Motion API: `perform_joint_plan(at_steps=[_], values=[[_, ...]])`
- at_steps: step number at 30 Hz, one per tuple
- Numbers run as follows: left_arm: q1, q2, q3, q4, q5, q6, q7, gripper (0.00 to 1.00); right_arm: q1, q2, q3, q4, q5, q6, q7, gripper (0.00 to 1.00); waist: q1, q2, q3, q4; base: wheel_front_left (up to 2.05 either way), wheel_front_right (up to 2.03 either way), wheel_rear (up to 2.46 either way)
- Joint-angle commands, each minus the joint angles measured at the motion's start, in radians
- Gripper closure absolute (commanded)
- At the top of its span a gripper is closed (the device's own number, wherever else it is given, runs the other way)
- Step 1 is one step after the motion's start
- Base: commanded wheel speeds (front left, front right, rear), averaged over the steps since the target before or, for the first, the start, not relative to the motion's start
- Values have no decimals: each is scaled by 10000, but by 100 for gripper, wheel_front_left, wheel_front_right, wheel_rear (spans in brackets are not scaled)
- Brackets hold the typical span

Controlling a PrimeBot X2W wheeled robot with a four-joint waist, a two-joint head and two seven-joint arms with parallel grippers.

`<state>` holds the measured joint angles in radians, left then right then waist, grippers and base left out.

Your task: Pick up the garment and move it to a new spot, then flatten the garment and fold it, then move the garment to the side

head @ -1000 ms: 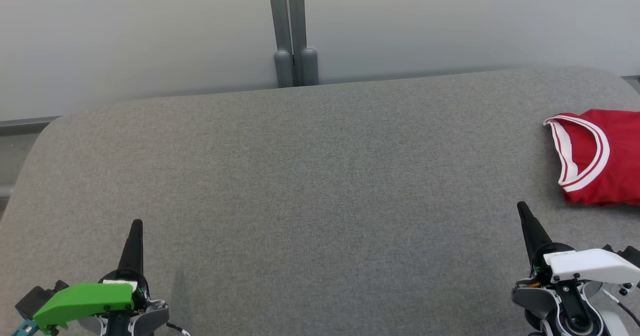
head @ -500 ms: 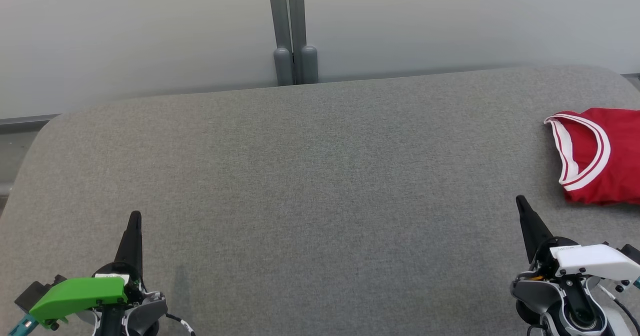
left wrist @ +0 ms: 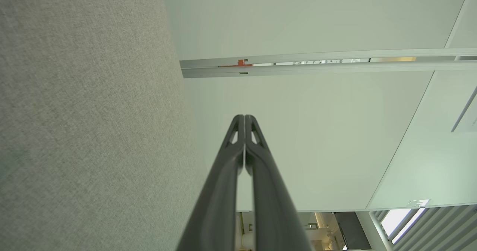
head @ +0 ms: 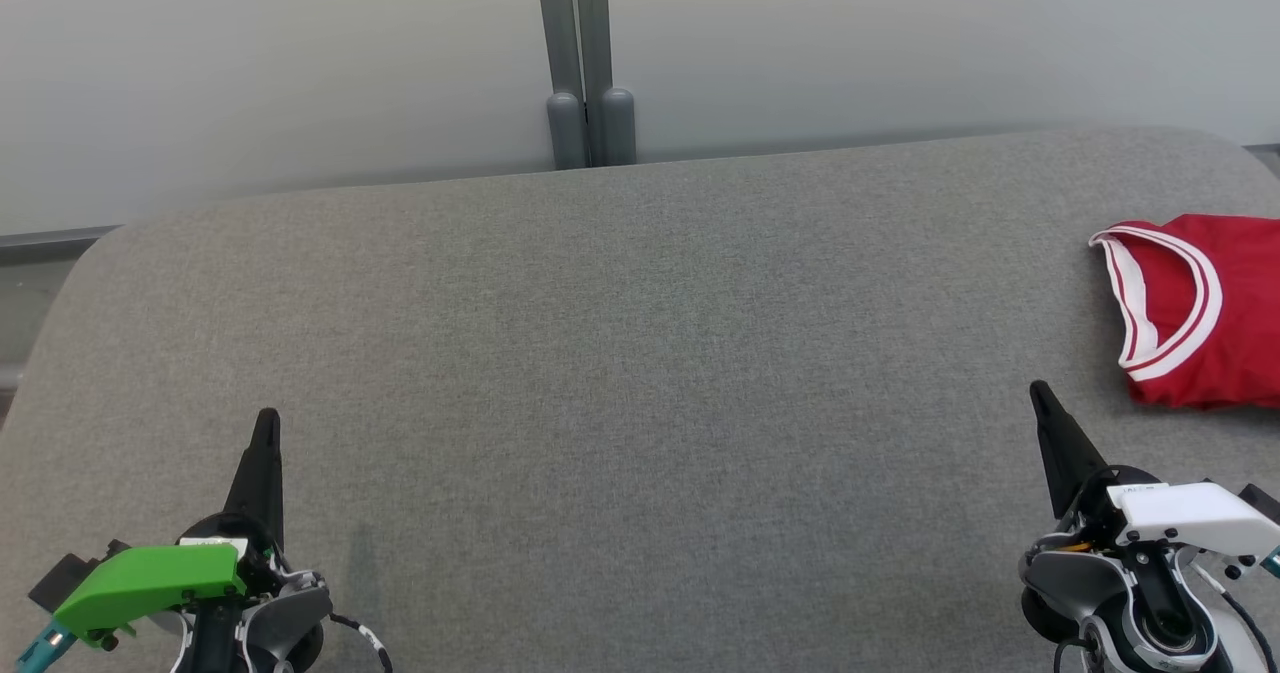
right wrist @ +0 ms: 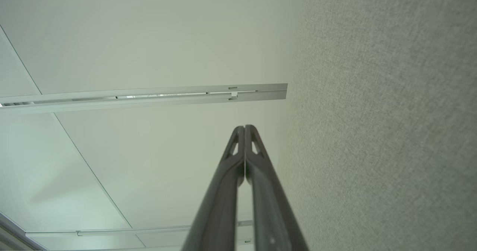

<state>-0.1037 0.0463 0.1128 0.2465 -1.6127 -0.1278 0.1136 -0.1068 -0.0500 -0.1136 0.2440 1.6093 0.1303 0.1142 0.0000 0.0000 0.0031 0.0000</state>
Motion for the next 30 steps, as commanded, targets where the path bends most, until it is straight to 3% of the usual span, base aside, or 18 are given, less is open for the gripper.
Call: perform_joint_plan(at_steps=[1, 30], values=[[-124, 73, 28, -18, -10, -57, 40, 100, -57, -4, -20, 20, 64, 7, 38, 100, 0, 0, -1, 0, 0, 0, 0], [-124, 73, 27, -21, -9, -57, 39, 100, -56, -4, -17, 19, 66, 7, 36, 100, 0, 0, 0, 0, 0, 0, 0]])
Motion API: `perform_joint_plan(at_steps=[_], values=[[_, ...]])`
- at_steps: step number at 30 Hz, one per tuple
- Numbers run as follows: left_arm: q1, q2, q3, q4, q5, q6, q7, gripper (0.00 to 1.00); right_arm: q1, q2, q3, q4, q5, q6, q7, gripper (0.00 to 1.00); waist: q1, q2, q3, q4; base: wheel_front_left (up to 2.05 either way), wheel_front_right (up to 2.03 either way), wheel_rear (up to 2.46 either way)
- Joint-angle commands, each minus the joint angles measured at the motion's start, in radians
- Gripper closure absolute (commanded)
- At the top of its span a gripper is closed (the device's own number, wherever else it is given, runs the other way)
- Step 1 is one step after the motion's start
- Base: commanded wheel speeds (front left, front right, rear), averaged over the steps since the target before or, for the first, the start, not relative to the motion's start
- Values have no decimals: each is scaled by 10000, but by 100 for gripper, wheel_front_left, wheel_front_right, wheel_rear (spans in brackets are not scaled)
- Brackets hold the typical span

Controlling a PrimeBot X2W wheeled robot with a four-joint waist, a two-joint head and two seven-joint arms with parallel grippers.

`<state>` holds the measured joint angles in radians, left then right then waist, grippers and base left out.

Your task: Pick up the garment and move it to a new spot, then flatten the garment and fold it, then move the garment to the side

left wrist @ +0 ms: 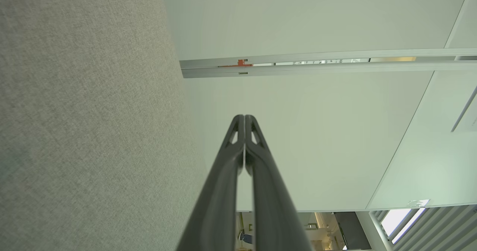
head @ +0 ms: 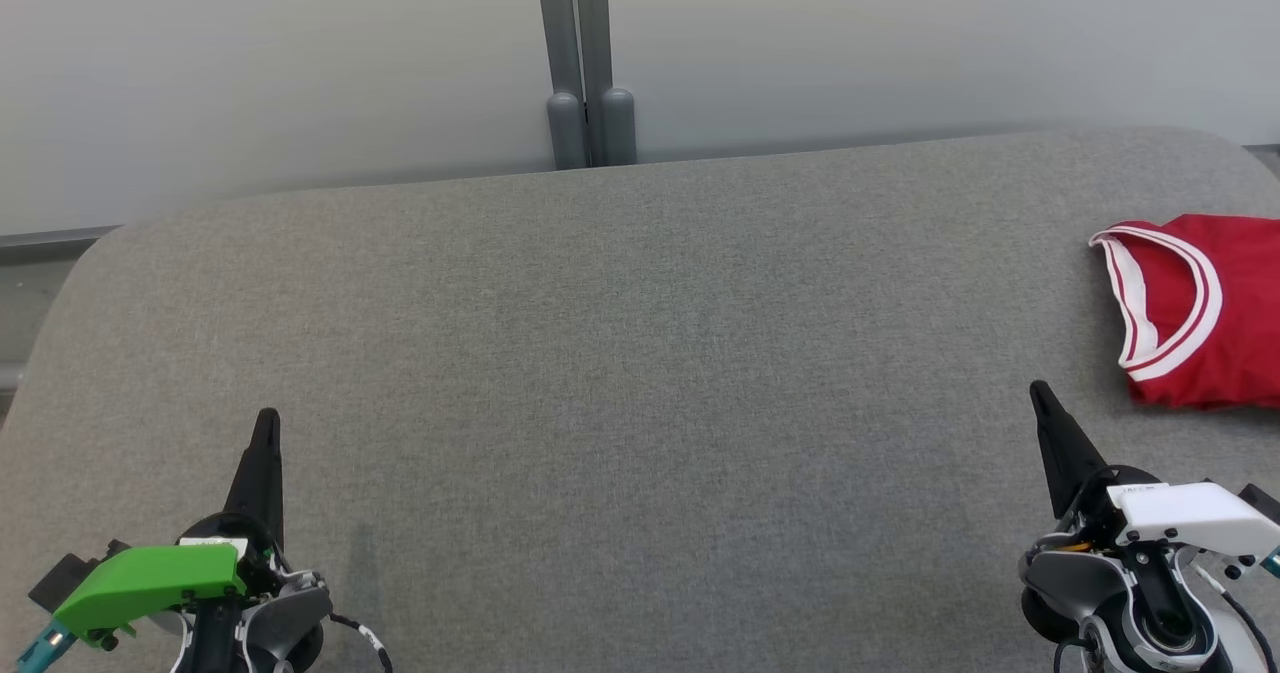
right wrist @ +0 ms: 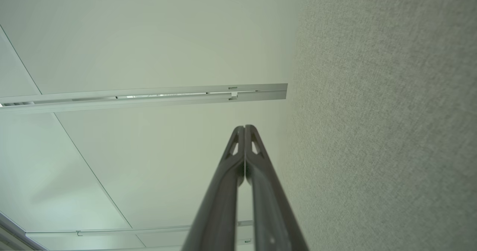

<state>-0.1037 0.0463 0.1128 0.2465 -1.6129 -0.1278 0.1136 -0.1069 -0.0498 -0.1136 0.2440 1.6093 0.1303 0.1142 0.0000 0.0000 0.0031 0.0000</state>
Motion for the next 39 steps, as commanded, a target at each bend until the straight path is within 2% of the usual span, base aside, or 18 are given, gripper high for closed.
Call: perform_joint_plan(at_steps=[1, 39], values=[[-124, 73, 27, -21, -7, -57, 39, 100, -55, -6, -17, 19, 66, 7, 36, 100, 0, 0, 0, 0, 0, 0, 0], [-123, 73, 27, -23, -7, -57, 39, 100, -54, -8, -15, 18, 68, 7, 34, 100, 0, 0, 0, 0, 0, 0, 0]])
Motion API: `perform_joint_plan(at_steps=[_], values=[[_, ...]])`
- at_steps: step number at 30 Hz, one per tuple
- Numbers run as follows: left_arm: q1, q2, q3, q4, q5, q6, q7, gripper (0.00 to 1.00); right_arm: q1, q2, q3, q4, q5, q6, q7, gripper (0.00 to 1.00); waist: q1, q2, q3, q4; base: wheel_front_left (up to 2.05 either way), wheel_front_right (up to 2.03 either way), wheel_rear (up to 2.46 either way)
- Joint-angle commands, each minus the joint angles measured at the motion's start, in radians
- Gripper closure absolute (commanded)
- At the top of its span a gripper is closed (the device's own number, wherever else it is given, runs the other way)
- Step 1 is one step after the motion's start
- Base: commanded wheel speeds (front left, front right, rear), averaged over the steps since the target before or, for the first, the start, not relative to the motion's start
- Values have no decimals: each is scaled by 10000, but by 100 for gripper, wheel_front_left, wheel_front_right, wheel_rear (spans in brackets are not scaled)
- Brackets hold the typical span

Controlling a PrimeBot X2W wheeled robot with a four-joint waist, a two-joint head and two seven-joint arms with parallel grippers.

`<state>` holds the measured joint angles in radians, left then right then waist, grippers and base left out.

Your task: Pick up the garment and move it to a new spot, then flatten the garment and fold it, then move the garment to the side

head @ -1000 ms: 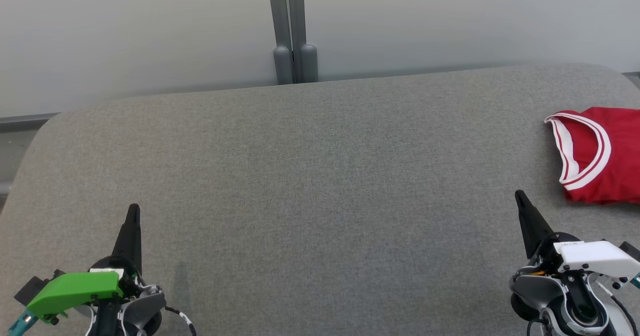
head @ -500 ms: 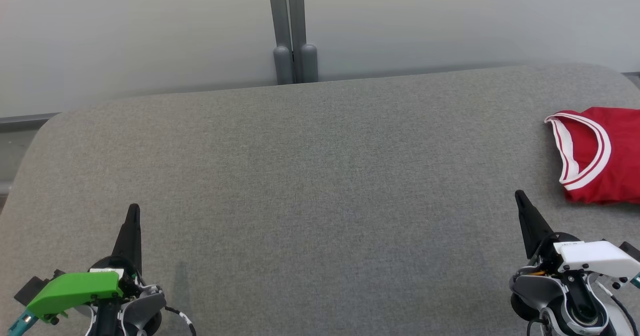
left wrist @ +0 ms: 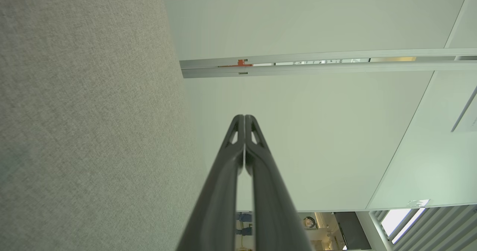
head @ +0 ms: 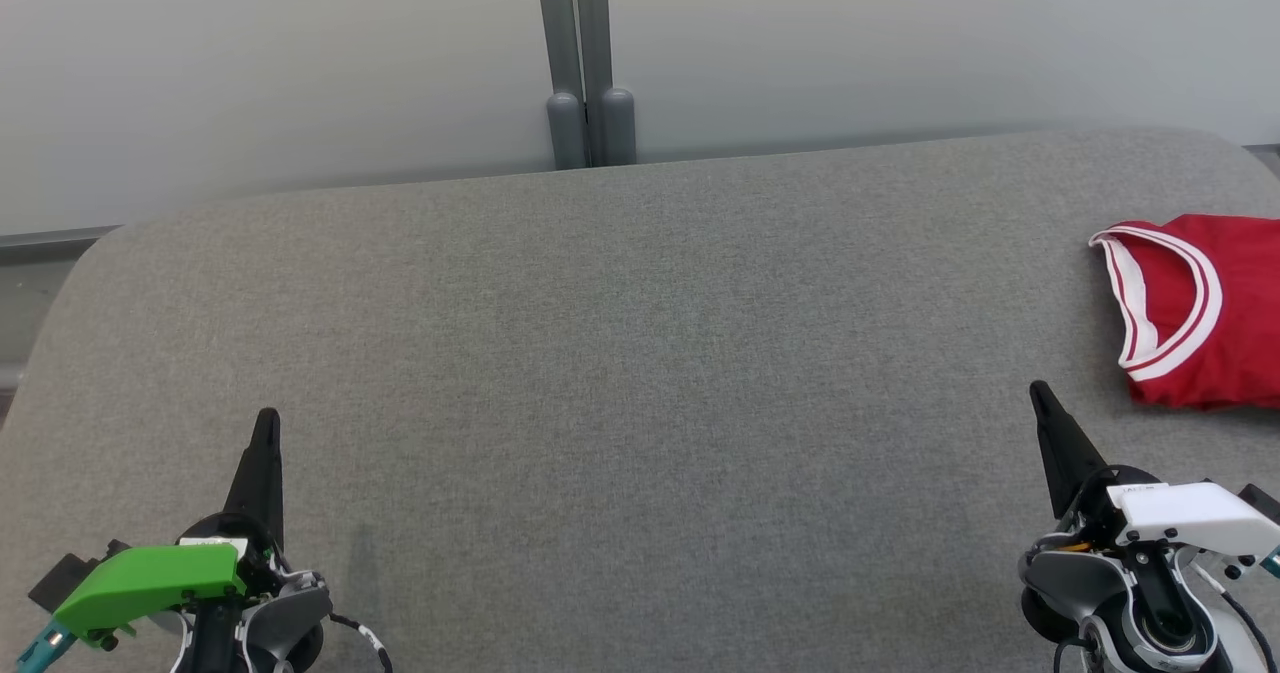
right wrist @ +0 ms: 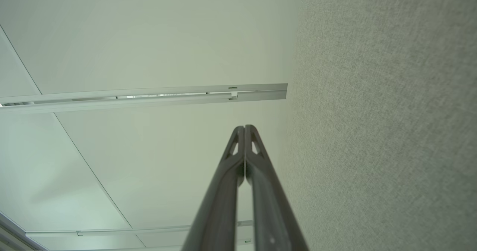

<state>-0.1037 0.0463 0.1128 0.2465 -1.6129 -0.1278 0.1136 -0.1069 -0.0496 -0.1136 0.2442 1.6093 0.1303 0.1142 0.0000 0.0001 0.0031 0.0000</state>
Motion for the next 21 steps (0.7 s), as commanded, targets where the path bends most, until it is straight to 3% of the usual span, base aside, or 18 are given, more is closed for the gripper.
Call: perform_joint_plan(at_steps=[1, 21], values=[[-123, 73, 27, -22, -7, -57, 39, 100, -53, -10, -15, 16, 68, 7, 34, 100, 0, -1, 0, 0, 0, 0, 0], [-123, 73, 27, -22, -7, -57, 39, 100, -53, -10, -14, 16, 69, 7, 33, 100, 0, -1, 0, 0, 0, 0, 0]])
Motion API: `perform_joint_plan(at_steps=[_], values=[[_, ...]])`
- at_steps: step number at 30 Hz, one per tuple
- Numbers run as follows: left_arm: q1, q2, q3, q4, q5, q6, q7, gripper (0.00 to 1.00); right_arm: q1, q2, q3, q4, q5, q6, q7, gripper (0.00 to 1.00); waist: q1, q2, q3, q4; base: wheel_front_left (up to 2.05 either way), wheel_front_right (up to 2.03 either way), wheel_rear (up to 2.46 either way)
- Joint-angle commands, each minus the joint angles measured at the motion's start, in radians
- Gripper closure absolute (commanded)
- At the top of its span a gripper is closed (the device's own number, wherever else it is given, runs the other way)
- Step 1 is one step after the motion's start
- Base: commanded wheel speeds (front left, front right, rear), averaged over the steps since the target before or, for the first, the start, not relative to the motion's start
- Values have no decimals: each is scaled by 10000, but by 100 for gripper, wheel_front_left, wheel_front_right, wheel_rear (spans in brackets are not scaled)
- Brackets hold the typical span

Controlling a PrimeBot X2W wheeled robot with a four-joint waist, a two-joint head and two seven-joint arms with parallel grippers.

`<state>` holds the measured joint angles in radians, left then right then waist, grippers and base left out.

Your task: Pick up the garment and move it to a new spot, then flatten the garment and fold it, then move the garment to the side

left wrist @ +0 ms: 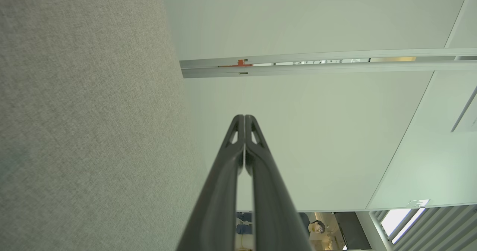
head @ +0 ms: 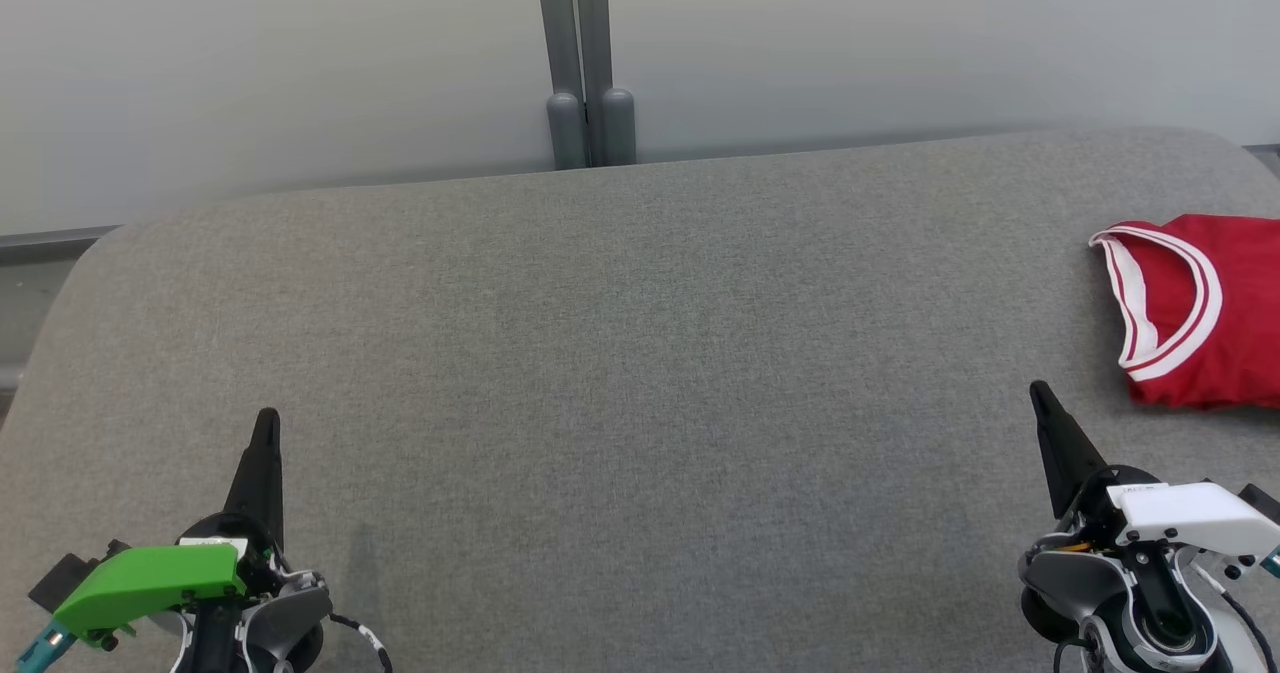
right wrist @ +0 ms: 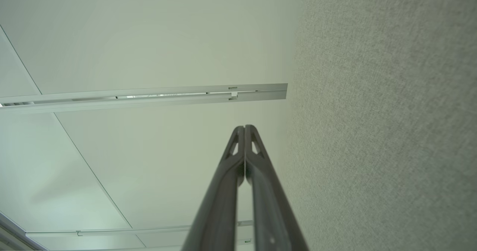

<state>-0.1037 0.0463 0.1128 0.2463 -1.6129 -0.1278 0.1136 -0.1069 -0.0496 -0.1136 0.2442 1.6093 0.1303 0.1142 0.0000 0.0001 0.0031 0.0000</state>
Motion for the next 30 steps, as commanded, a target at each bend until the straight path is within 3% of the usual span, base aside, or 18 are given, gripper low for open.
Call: perform_joint_plan(at_steps=[1, 30], values=[[-123, 73, 27, -21, -7, -57, 39, 100, -53, -10, -14, 16, 69, 7, 33, 100, 0, -1, 0, 0, 0, 0, 0], [-123, 74, 27, -22, -7, -58, 39, 100, -53, -10, -13, 16, 70, 7, 32, 100, 0, -1, 0, 0, 0, 0, 0]])
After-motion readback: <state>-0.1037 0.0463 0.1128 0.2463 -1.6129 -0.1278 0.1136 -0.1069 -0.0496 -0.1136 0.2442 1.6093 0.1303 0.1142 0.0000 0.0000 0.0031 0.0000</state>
